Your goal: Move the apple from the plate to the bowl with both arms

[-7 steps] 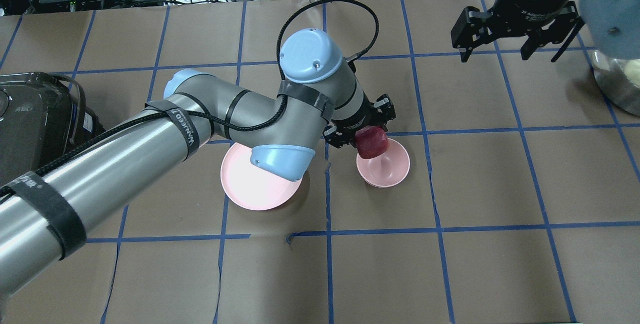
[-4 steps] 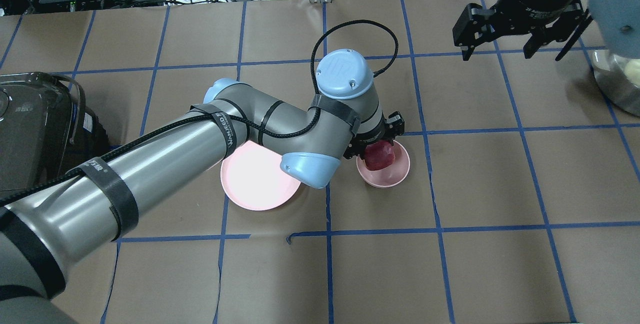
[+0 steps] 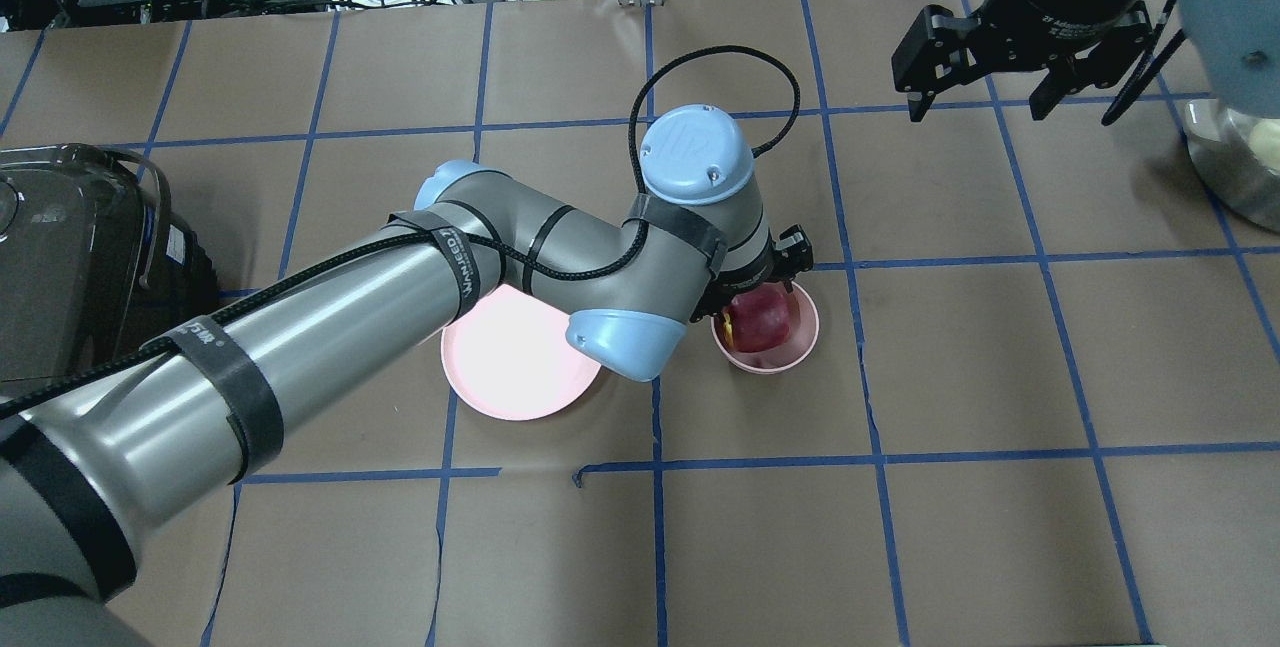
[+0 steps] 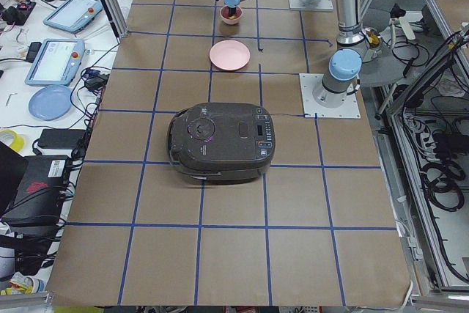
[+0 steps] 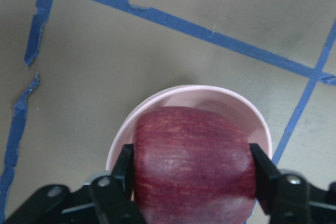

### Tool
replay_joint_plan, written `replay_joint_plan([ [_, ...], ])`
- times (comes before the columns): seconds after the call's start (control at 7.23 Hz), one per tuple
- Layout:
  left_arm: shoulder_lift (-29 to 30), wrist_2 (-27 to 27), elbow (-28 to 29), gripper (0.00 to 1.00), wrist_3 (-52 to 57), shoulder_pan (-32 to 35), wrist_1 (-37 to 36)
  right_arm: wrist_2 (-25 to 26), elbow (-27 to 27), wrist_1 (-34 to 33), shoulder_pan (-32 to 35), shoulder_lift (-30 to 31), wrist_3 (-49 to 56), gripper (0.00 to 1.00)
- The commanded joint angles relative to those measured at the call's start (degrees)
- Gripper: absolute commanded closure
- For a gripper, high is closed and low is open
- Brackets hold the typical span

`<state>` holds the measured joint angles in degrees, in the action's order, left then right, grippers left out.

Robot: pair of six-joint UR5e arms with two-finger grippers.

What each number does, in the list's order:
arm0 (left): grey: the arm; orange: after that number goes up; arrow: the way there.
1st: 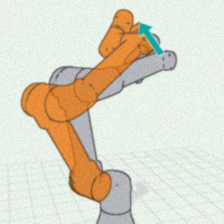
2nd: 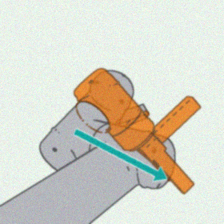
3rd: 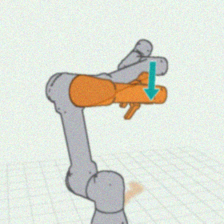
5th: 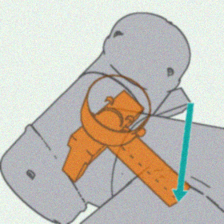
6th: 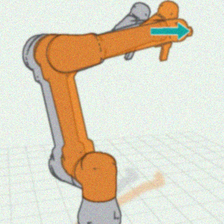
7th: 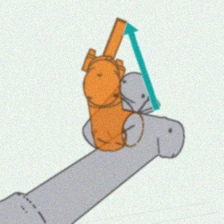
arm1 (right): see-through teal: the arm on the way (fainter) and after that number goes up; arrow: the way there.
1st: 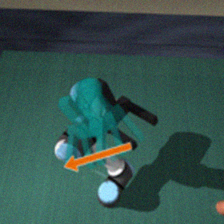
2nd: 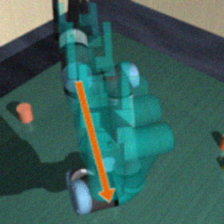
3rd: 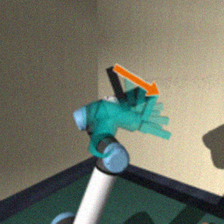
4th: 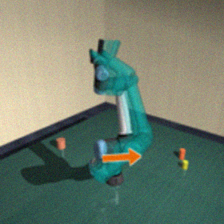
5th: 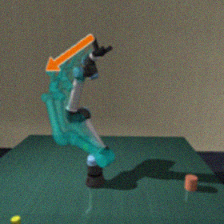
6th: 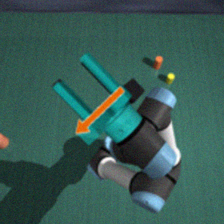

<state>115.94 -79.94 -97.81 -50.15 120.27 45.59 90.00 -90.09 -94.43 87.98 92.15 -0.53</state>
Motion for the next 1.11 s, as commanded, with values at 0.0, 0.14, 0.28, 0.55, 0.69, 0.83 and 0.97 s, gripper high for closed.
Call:
replay_joint_plan([
  [0.0,-3.1,0.0,0.4,0.00,1.7,-1.1,0.2,-0.1,0.0,0.3,0.0,0.0,0.0,0.00],
  [0.14,-5.9,0.0,0.0,0.00,5.2,-2.9,2.1,-0.2,0.0,0.3,0.1,0.0,0.0,0.00],
  [0.28,-9.5,0.0,0.2,0.00,10.3,-5.3,8.0,-0.2,0.0,0.3,0.0,0.0,0.0,0.00],
  [0.55,-19.0,-1.9,0.5,0.00,29.1,-12.9,24.2,-0.1,0.1,0.3,0.0,0.0,0.0,0.00],
  [0.69,-22.6,-3.5,2.1,0.00,38.8,-18.4,28.5,-0.1,0.1,0.4,-0.1,0.1,0.0,0.00],
  [0.83,-24.7,-6.8,5.0,0.00,45.3,-22.6,32.9,-0.1,0.0,0.4,0.0,0.2,0.0,0.00],
  [0.97,-25.4,-8.4,8.1,0.00,48.2,-26.4,38.0,-0.1,0.0,0.4,-0.1,0.2,0.0,0.00],
])
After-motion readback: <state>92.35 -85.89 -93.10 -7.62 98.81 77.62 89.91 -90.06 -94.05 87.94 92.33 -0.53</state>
